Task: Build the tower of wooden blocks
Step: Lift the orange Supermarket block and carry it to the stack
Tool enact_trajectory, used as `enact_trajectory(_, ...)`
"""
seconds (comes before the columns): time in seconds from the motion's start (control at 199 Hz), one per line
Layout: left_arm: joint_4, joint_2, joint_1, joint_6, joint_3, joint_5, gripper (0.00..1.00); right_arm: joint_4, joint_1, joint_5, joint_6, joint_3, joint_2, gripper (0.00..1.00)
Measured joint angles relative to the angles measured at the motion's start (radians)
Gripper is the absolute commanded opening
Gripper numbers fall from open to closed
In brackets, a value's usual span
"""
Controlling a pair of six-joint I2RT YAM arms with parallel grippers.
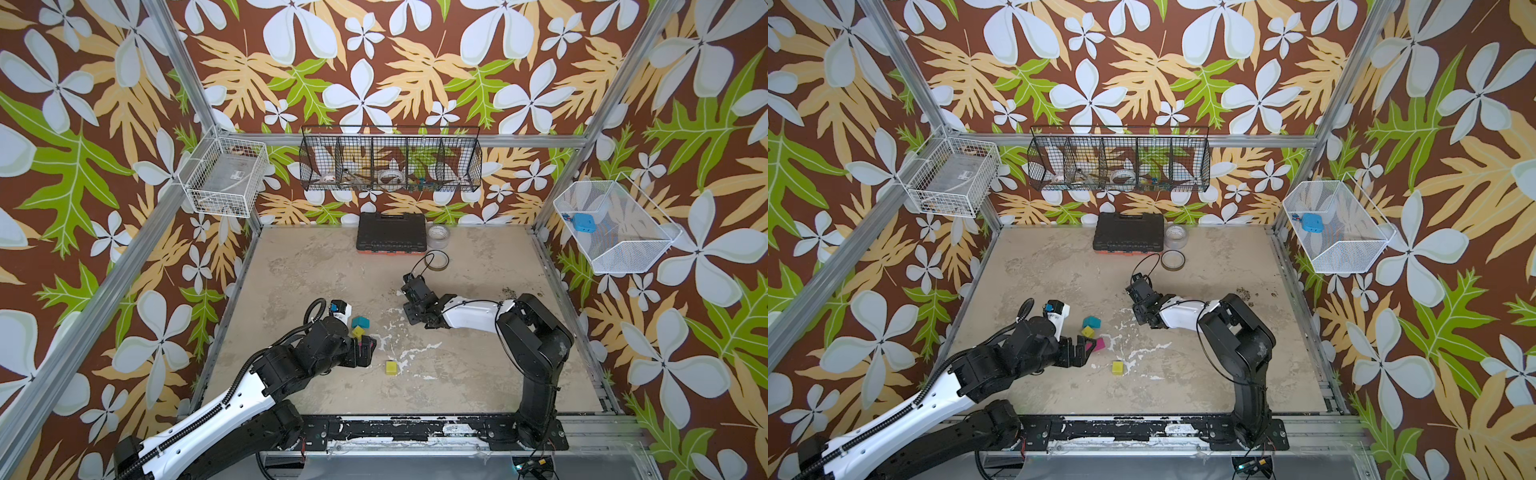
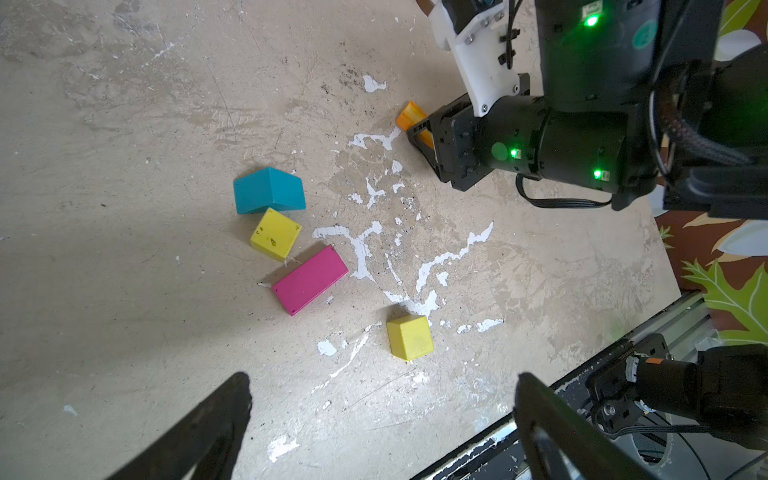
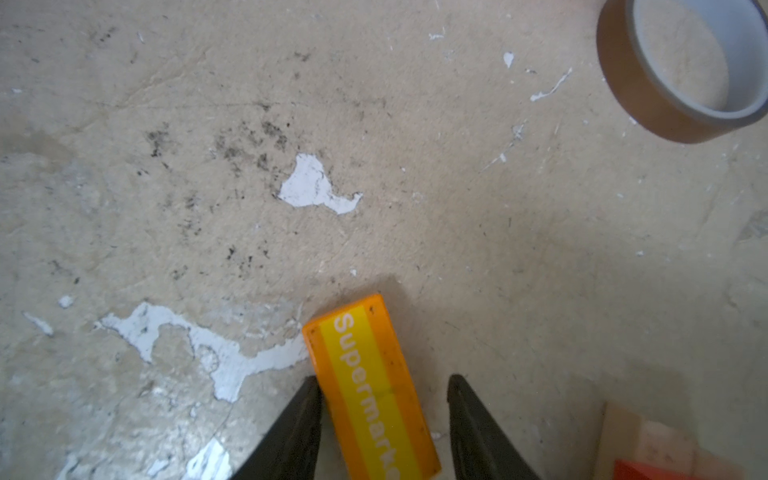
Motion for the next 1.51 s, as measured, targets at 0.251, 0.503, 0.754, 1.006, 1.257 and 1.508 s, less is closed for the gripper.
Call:
enact_trajectory(0.251,0.0,0.0,0.0,0.0,0.0,0.0,1.0,-0.004,0.0,-0.012,-0.001,-0.014,-0.035,0.55)
enact_trajectory(0.503,0.0,0.0,0.0,0.0,-0.002,0.003,1.0,-0.007,0.0,-0.015,-0.011,0.029,0.019,0.53)
enact_trajectory(0.754,0.0,0.0,0.0,0.0,-0.002,0.003,1.0,0.011,0.0,-0.019,-0.012,0.043,0.041,0.42)
enact_trajectory(1.006,0.0,0.0,0.0,0.0,-0.002,0.003,1.0,0.019,0.0,-0.02,-0.011,0.025,0.031,0.32)
enact_trajectory(1.257,0.0,0.0,0.0,0.0,-0.002,0.003,1.0,-0.006,-0.001,-0.022,-0.006,-0.023,-0.04,0.27)
enact_trajectory(1.508,0.0,0.001,0.0,0.0,-0.002,0.004,1.0,-0.018,-0.001,-0.021,0.016,-0.105,-0.21,0.24)
